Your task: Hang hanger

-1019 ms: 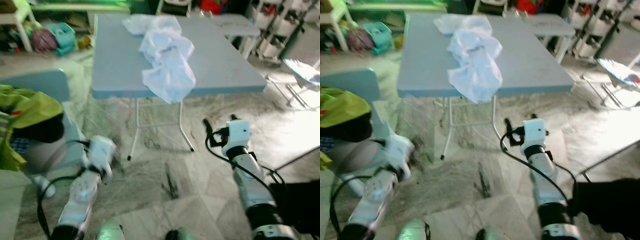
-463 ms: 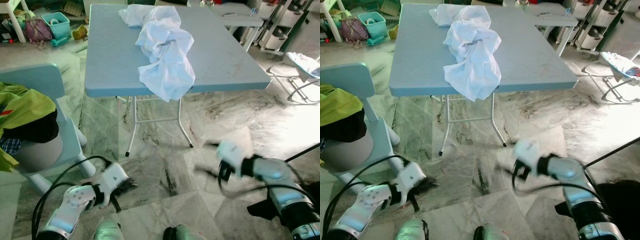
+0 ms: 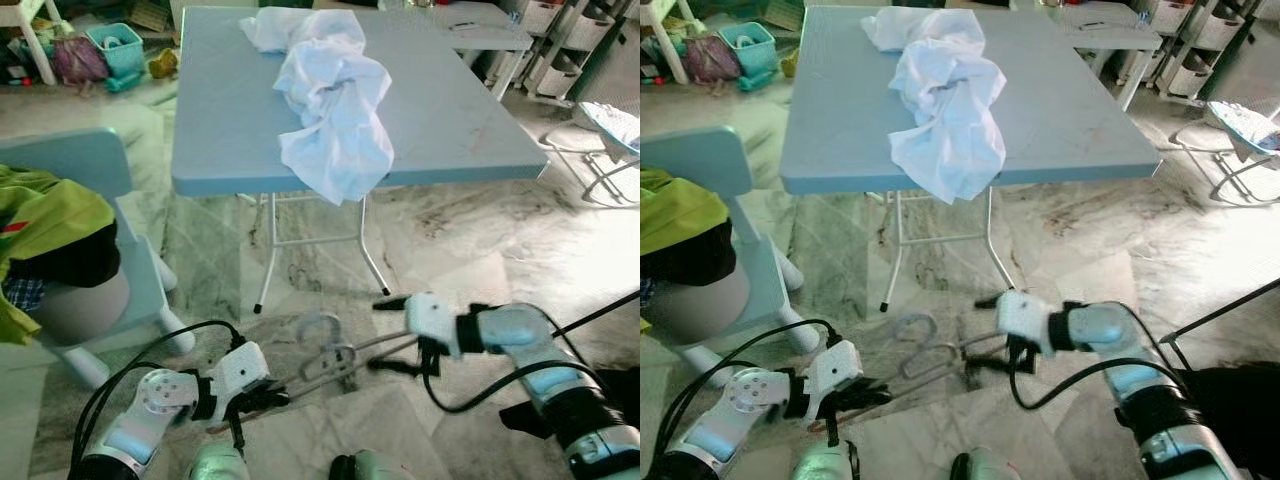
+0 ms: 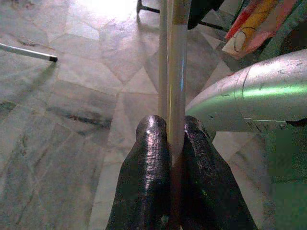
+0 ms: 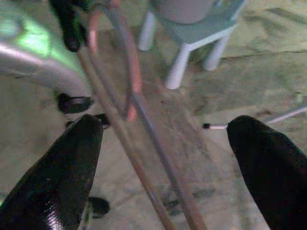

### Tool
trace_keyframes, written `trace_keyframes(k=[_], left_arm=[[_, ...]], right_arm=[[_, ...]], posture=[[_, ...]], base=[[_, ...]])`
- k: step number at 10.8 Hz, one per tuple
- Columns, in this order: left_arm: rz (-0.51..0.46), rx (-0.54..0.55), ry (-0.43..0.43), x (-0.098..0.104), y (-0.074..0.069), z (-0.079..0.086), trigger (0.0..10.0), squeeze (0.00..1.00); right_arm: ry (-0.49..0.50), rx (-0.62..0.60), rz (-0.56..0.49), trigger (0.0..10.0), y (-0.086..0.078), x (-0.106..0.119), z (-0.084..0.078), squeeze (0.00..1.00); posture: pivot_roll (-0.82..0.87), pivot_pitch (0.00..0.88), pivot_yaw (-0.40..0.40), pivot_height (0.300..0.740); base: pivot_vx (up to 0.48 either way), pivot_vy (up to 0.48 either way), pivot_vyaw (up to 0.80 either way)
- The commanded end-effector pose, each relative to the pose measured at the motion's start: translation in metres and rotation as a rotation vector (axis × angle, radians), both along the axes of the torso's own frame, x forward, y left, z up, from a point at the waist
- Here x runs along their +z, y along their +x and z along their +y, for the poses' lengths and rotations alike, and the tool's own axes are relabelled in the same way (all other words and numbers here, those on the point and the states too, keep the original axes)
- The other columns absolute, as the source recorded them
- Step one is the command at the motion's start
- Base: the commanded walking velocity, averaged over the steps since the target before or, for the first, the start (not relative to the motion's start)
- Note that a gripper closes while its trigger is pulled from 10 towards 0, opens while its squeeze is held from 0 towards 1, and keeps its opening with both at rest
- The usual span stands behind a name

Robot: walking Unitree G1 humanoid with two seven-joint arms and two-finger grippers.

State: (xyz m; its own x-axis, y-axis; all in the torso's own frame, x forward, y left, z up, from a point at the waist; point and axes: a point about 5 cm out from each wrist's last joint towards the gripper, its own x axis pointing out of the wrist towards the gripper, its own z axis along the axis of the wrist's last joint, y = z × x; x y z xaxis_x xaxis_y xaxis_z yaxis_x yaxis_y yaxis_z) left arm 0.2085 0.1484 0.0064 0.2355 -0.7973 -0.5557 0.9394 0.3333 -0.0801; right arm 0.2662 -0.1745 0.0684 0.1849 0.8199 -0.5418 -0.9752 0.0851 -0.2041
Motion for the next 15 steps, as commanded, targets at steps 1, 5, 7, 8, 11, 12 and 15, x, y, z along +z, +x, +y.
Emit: trace_keyframes(k=[1,5,7,8,11,12,15], left_arm=[[-0.019,-0.036,-0.007,0.002,-0.002,-0.007,10.0,0.0],[-0.003,-0.061,-0.006,-0.008,-0.02,-0.028,10.0,0.0],[0.013,-0.054,0.014,-0.021,-0.015,-0.053,10.0,0.0],[0.022,-0.039,0.039,-0.033,-0.012,-0.068,10.0,0.0],[0.049,-0.023,0.099,-0.061,-0.033,-0.099,10.0,0.0],[0.054,-0.021,0.119,-0.068,-0.043,-0.116,10.0,0.0],[0.023,-0.055,0.159,-0.071,-0.077,-0.169,10.0,0.0]], right_arm=[[-0.061,0.045,0.03,0.0,-0.002,0.0,-0.006,0.0],[-0.165,0.121,0.024,0.0,0.003,-0.002,0.002,0.0],[-0.249,0.181,0.001,0.0,0.003,-0.007,0.007,0.0],[-0.309,0.2,0.0,0.0,0.002,-0.009,0.0,0.0],[-0.405,0.193,0.001,0.0,0.002,-0.017,-0.013,0.0],[-0.44,0.19,0.013,0.0,0.0,-0.021,-0.019,0.0],[-0.478,0.153,-0.013,10.0,0.002,-0.029,-0.026,0.0]], posture=[[0.05,0.064,-0.062,0.74],[0.05,0.061,-0.057,0.74],[0.06,0.06,-0.058,0.74],[0.06,0.06,-0.059,0.74],[0.05,0.061,-0.064,0.74],[0.06,0.062,-0.066,0.74],[0.06,0.063,-0.069,0.74]], base=[[0.0,0.0,0.0],[0.0,0.0,0.0],[0.0,0.0,0.0],[0.0,0.0,0.0],[0.0,0.0,0.0],[0.0,0.0,0.0],[0.0,0.0,0.0]])
